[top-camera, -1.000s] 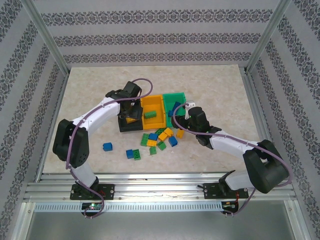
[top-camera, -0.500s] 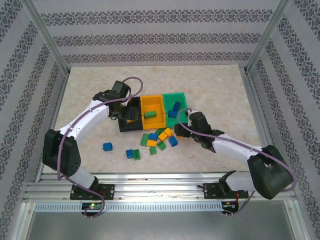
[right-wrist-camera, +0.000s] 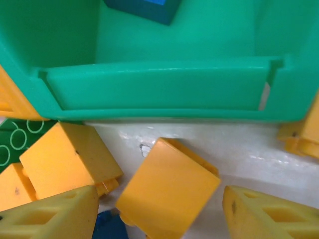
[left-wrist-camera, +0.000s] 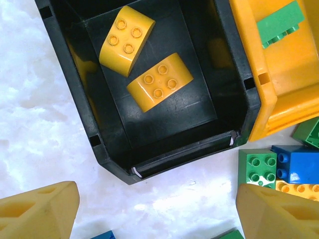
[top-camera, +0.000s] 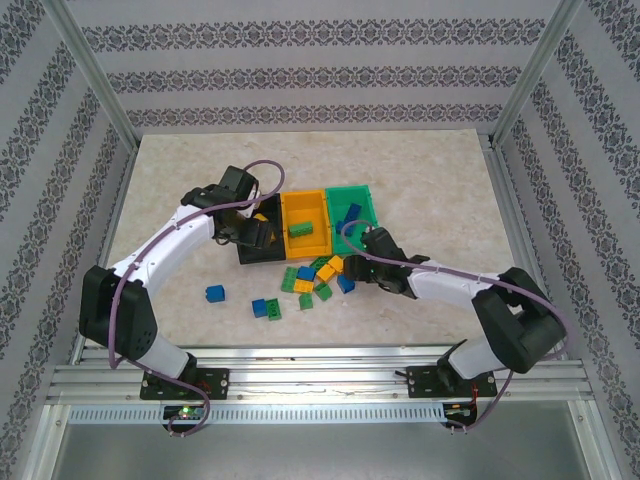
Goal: Sort the legos into containers by color
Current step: Pick up the lego from the center of the table, then place the lego in the container.
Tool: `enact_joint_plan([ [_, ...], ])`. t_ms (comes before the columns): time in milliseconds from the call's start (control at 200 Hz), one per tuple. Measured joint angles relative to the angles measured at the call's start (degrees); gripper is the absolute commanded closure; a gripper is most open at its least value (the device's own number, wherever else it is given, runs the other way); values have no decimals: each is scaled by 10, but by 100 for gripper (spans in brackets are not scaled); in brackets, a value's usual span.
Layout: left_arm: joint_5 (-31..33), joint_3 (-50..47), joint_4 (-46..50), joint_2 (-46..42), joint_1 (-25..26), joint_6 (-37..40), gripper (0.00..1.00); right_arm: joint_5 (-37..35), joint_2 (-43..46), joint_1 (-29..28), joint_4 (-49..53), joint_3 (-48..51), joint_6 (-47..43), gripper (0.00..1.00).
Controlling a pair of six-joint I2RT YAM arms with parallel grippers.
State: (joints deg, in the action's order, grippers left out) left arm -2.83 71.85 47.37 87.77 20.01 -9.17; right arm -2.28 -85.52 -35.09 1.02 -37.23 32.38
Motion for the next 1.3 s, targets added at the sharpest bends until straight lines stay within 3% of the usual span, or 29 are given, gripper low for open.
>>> enact_joint_plan([
  [145,1,0,0,0,0,3,18,-9,-9,-7,-5,-5,9,39],
  [460,-2,-2,0,0,0,13,18,-32,-17,-8,1,-5,23,61],
  [684,-2,-3,0,0,0,15,18,-43,24,-16,17,-5,17,63],
  [944,25,-3,0,0,-2,17,18,-43,36,-75,23,-76,-14,62],
  [1304,74,-20,0,-21,-35,13,19,21,-136,-102,-37,-287,-39,62],
])
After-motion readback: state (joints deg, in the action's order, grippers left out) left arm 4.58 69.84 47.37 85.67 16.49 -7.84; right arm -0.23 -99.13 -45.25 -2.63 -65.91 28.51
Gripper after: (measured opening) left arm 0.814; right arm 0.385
